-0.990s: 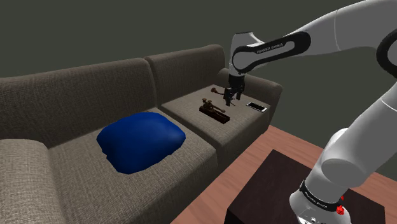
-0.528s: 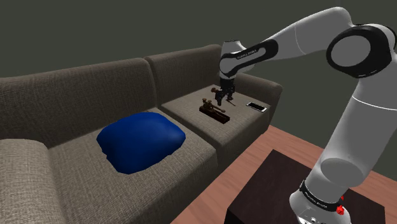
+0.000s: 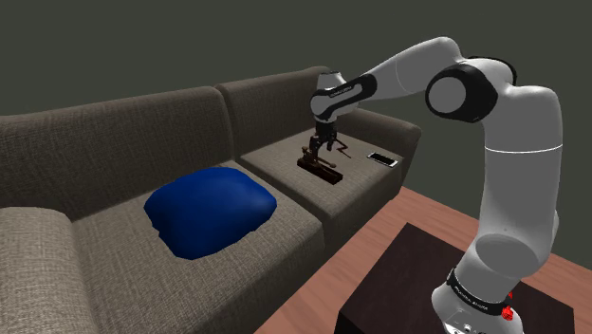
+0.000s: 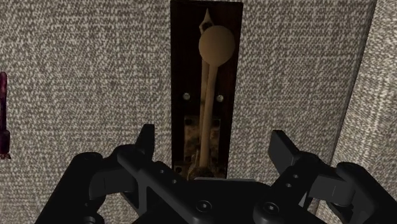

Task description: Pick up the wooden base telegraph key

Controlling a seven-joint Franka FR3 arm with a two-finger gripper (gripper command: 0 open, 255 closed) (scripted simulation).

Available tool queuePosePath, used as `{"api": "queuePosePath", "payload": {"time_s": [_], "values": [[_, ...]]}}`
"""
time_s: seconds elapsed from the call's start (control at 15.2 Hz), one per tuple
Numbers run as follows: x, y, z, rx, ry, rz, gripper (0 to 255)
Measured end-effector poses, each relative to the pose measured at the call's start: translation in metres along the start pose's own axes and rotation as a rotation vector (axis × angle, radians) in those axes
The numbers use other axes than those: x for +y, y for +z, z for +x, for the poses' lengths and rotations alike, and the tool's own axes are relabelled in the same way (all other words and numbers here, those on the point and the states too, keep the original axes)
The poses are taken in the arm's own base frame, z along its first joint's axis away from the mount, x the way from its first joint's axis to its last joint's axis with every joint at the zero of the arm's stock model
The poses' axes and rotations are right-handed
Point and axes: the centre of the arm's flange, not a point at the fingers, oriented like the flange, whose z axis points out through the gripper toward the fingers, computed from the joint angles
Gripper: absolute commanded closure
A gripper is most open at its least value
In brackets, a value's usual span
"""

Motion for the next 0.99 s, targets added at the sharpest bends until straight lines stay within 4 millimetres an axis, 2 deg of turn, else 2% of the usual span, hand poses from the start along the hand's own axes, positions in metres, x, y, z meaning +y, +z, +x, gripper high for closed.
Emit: {"api": "queuePosePath", "payload": {"time_s": [0.2,0.53,0.59,0.99], "values": [[0.004,0.016,0.008,0.0,0.001,0.001,0],[0.004,0.04,0.008,0.0,0.0,0.001,0],[0.003,0.043,0.009,0.0,0.001,0.001,255],[0.003,0.044,0.009,0.001,0.001,0.002,255]]}}
